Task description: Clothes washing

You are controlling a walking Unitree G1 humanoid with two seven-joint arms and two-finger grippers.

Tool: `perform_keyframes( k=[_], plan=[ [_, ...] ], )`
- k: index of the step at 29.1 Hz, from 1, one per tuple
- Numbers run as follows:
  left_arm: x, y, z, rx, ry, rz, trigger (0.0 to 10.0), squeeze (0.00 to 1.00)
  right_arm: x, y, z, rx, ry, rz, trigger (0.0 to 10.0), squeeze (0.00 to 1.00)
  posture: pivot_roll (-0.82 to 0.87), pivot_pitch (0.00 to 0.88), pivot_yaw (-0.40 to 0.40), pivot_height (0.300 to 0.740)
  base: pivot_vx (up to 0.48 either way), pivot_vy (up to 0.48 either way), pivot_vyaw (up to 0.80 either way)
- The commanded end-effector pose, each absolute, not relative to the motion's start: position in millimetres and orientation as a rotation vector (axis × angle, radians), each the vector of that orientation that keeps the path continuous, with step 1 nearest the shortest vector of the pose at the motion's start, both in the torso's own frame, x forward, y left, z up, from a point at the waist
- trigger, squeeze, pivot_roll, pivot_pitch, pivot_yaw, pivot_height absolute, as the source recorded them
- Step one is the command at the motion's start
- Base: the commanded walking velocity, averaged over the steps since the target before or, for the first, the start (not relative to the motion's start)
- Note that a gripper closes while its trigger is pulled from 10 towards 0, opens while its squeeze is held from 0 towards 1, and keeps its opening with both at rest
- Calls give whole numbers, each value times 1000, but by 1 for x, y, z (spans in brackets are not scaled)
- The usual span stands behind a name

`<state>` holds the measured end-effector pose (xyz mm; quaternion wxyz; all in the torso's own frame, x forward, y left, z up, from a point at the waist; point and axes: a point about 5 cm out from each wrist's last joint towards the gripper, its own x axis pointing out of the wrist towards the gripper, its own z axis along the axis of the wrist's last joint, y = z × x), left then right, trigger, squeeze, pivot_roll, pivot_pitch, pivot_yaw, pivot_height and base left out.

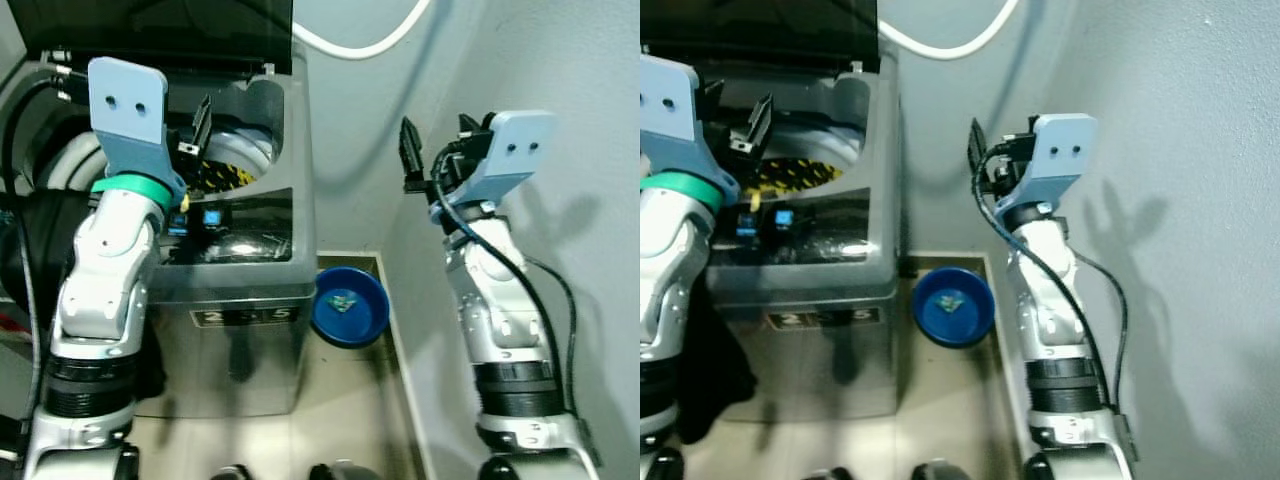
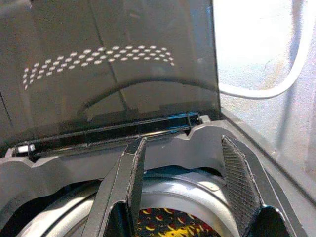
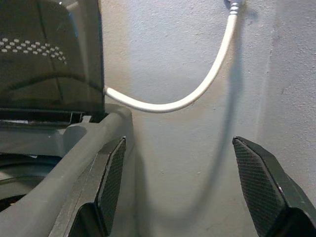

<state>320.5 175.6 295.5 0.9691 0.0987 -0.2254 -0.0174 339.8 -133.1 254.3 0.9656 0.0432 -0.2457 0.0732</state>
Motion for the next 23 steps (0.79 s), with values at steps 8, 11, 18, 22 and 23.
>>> perform_keyframes(
  k=[8,11,18,22,23],
  plan=[
    [322,177,294,202,-460,-26,10000,0,340,-132,254,88,-500,156,10000,0,45,52,-35,740,0,455,0],
    [323,177,294,203,-453,-25,10000,0,339,-133,253,86,-499,152,10000,0,40,55,-31,740,0,350,0],
    [325,176,292,217,-443,-27,10000,0,339,-134,252,86,-498,149,10000,0,39,56,-31,740,0,49,0],
    [326,175,292,228,-444,-31,10000,0,339,-134,252,87,-498,149,10000,0,39,59,-28,740,0,0,0],
    [326,174,292,230,-442,-33,10000,0,339,-133,252,88,-499,150,10000,0,39,59,-28,740,0,0,0]
  ],
)
